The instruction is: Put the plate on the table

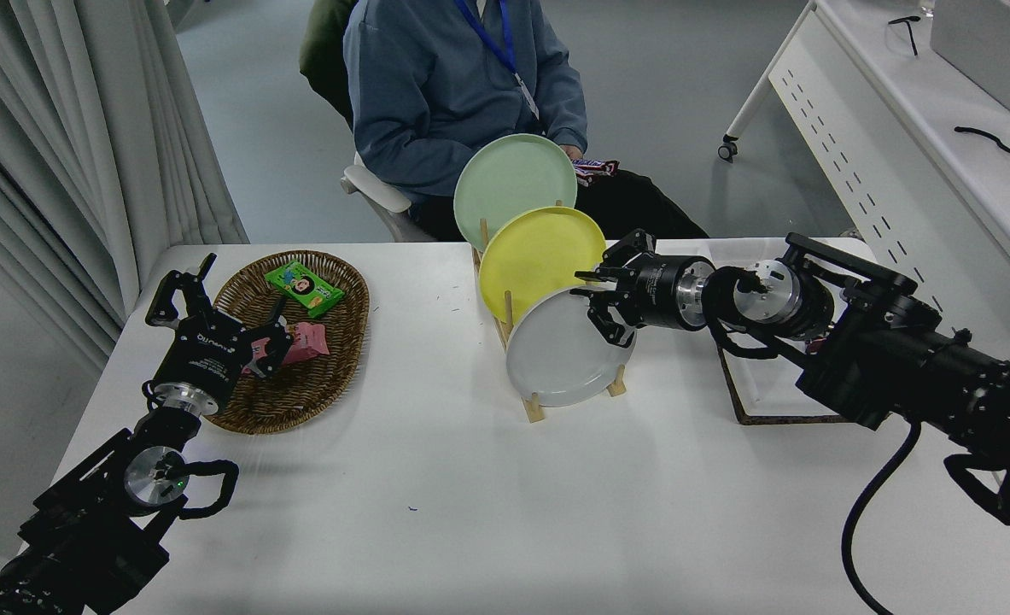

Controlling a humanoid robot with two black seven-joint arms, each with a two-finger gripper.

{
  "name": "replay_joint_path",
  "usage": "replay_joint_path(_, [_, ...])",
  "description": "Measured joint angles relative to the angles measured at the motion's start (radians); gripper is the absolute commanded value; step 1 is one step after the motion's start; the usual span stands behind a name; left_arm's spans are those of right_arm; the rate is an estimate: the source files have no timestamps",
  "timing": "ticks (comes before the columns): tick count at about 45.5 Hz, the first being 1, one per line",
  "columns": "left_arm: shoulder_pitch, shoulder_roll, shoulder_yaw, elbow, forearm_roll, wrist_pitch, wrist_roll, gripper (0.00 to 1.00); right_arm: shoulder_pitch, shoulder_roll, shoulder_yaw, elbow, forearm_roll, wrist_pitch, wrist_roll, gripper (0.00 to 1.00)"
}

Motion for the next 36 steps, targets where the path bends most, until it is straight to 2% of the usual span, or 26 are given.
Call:
replay_joint_path(19, [0.000, 0.000, 0.000, 0.000, 0.000, 0.000, 0.000, 1.00, 0.005, -0.007, 0.001, 0.000, -0.001, -0.001, -0.006, 0.09])
replay_joint_path(36, [0.000, 0.000, 0.000, 0.000, 0.000, 0.000, 0.000, 1.00, 0.007, -0.010, 0.006, 0.000, -0.002, -0.001, -0.019, 0.00])
